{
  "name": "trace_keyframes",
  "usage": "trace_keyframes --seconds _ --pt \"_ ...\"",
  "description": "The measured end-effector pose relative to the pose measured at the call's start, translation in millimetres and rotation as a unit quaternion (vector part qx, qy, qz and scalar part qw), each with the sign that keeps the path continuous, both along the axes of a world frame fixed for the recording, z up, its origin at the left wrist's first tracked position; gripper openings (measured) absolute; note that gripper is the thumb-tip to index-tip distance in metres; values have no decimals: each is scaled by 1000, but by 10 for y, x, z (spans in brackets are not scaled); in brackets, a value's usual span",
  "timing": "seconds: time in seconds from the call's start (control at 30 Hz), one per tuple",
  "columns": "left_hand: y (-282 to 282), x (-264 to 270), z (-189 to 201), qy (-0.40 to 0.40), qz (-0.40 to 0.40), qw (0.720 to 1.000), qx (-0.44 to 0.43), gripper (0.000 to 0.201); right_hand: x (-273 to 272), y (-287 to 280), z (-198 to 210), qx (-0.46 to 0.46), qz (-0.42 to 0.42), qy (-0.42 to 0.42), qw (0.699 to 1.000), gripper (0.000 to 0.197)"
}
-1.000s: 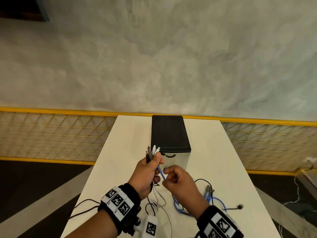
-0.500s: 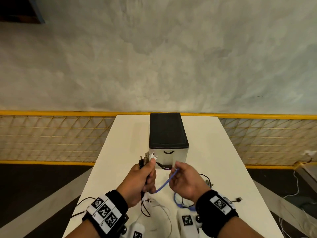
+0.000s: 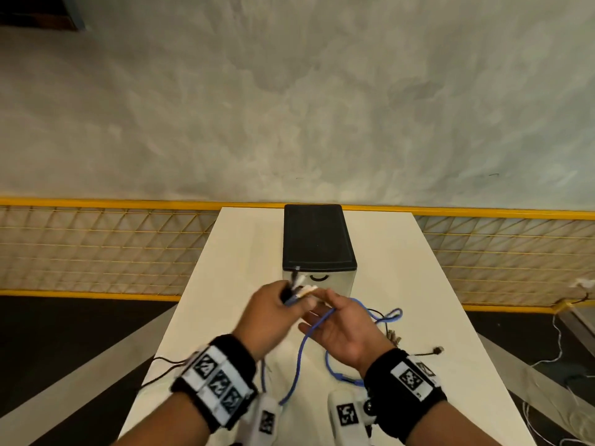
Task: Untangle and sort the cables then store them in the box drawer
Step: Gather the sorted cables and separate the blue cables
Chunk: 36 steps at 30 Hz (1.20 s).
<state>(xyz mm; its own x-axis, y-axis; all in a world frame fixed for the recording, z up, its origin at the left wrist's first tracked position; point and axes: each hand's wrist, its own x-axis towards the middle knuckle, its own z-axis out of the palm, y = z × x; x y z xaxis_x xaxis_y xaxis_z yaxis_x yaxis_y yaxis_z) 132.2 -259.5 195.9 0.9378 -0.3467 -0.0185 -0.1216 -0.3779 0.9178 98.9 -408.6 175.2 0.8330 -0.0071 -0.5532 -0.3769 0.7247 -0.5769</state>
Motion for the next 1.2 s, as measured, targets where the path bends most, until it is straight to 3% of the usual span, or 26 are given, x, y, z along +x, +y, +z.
trace_keyframes --seconds 0.1,0.17,0.27,0.37,0.5,0.57,0.73,0.9,1.1,1.2 --pt "-271 -76 -128 31 -41 998 -23 12 -46 70 98 52 11 -5 999 44" --pt "-290 -95 -185 38 -62 997 -21 14 -77 23 124 56 15 6 998 50" --pt "-132 -94 -242 62 -113 992 7 12 -78 -127 41 40 -9 25 999 32" --pt "276 -65 -414 90 -145 979 113 15 -15 -463 -65 55 -99 38 993 21" --pt "1022 -8 -672 153 -61 966 197 13 -1 -779 -115 79 -146 37 985 26" --pt "1171 -11 -642 164 -16 972 165 16 8 -719 -184 63 -131 32 989 24" --pt "1099 162 -260 167 93 981 -23 16 29 -515 -240 4 -93 12 996 21" --pt "856 318 165 142 115 972 -148 11 27 -565 -192 -42 -113 -6 993 23" --pt "33 95 165 99 24 987 -121 8 -20 -300 -107 -47 -61 -23 997 16" --pt "-273 -22 -8 108 -13 989 -103 15 -37 -77 -77 -4 -30 -49 998 24"
